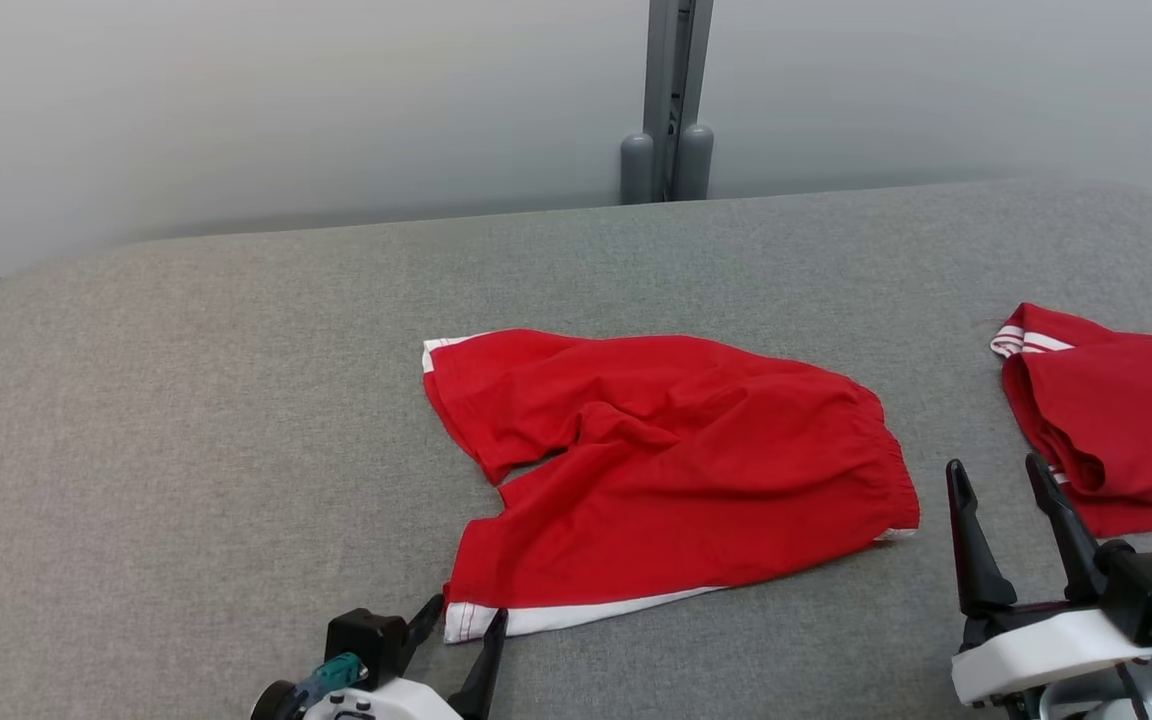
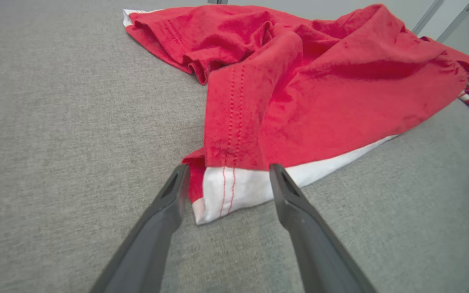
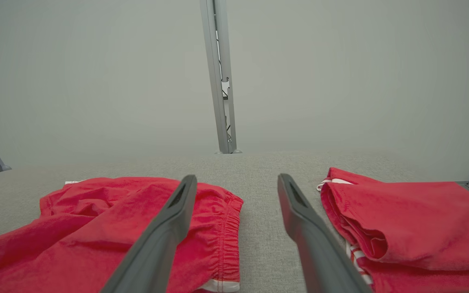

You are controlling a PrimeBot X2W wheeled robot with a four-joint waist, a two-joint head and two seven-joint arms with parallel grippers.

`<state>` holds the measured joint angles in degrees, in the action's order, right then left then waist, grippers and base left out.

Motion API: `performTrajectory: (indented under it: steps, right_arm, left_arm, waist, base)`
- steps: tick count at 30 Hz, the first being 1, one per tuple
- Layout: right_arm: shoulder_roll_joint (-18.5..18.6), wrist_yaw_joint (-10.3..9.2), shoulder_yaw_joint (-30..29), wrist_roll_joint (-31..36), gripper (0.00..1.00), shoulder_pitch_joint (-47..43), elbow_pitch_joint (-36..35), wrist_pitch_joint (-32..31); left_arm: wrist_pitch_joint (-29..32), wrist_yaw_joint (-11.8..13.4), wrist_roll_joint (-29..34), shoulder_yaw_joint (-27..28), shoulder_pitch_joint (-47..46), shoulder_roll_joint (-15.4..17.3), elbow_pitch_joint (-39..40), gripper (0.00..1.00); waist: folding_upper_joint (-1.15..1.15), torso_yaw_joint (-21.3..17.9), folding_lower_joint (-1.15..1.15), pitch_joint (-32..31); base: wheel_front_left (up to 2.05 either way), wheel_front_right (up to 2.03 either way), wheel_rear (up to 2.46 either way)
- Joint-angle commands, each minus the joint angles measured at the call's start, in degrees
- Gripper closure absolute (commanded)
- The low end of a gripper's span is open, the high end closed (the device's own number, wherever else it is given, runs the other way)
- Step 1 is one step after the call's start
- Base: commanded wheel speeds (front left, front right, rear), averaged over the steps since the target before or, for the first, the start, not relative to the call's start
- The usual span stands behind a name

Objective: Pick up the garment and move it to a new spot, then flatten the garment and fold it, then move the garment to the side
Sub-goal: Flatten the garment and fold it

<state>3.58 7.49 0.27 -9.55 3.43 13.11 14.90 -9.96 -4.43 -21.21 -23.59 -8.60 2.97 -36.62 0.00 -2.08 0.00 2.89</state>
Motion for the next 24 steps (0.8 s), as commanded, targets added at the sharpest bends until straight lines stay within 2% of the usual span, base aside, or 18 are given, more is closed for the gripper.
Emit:
performTrajectory:
  steps: [1,2,3,4,6,10,14,15,16,18,24]
  right_arm:
    - [0.44,0.01,-0.31,0.04,0.00,0.52,-0.09,0.40]
    - [0.43,0.01,-0.37,0.06,0.00,0.53,-0.12,0.39]
    - [0.42,0.01,-0.45,0.09,0.00,0.57,-0.14,0.40]
    - [0.41,0.01,-0.49,0.13,0.00,0.61,-0.17,0.41]
    - [0.39,0.01,-0.57,0.17,0.00,0.66,-0.19,0.41]
    - [0.32,0.01,-0.78,0.09,0.00,0.55,-0.31,0.40]
    - [0.44,0.01,-0.59,-0.09,0.00,-0.07,0.85,0.15]
    - [0.71,0.01,-0.41,-0.28,0.00,-0.21,1.67,-0.41]
    - [1.35,0.01,-0.05,-0.03,0.00,-0.36,2.46,-0.88]
    - [2.09,0.01,0.05,0.44,0.00,-0.45,3.46,-1.32]
    - [4.84,0.01,2.14,1.07,0.00,-0.52,9.21,-1.22]
  left_arm:
    - [-0.43,-0.23,-0.23,-0.11,-0.96,0.27,-0.35,0.00]
    - [-0.63,-0.44,-0.51,-0.21,-1.17,0.26,-0.59,0.01]
    - [-0.80,-0.51,-0.66,-0.35,-1.37,0.25,-0.77,0.14]
    - [-1.00,-0.64,-0.69,-0.54,-1.48,0.24,-0.89,0.22]
    - [-1.10,-0.72,-0.90,-0.94,-1.56,0.22,-1.09,0.49]
    - [-1.53,-0.95,-1.28,-1.34,-1.42,0.22,-1.01,0.65]
    - [-1.35,-0.89,-1.60,-1.67,-0.76,0.46,-0.86,0.77]
    - [-1.45,-0.69,-1.67,-1.64,-0.76,0.51,-0.86,0.85]
    - [-1.73,-0.44,-1.76,-1.41,-0.92,0.54,-0.70,0.97]
    - [-1.92,-0.06,-1.62,-1.16,-1.29,0.56,-0.45,1.00]
    - [-3.44,1.52,-1.33,0.10,-3.00,1.25,0.91,1.00]
  waist:
    - [0.00,-0.19,0.00,0.21]
    - [0.00,-0.26,0.00,0.33]
    - [0.00,-0.31,0.00,0.42]
    - [0.00,-0.36,0.00,0.50]
    - [0.00,-0.41,0.00,0.59]
    - [0.00,-0.36,0.00,0.67]
    - [0.00,-0.01,0.00,0.79]
    - [0.00,0.06,0.00,0.83]
    - [0.00,0.20,0.00,0.90]
    - [0.00,0.40,0.00,0.97]
    - [0.00,1.44,0.00,1.50]
  base:
    - [0.00,0.00,0.00]
    - [0.00,0.00,0.00]
    - [0.00,0.00,0.00]
    - [0.00,0.00,0.00]
    - [0.00,0.00,0.00]
    - [0.00,0.00,0.00]
    - [0.00,0.00,0.00]
    - [0.00,0.00,0.00]
    - [0.00,0.00,0.00]
    - [0.00,0.00,0.00]
    - [0.00,0.00,0.00]
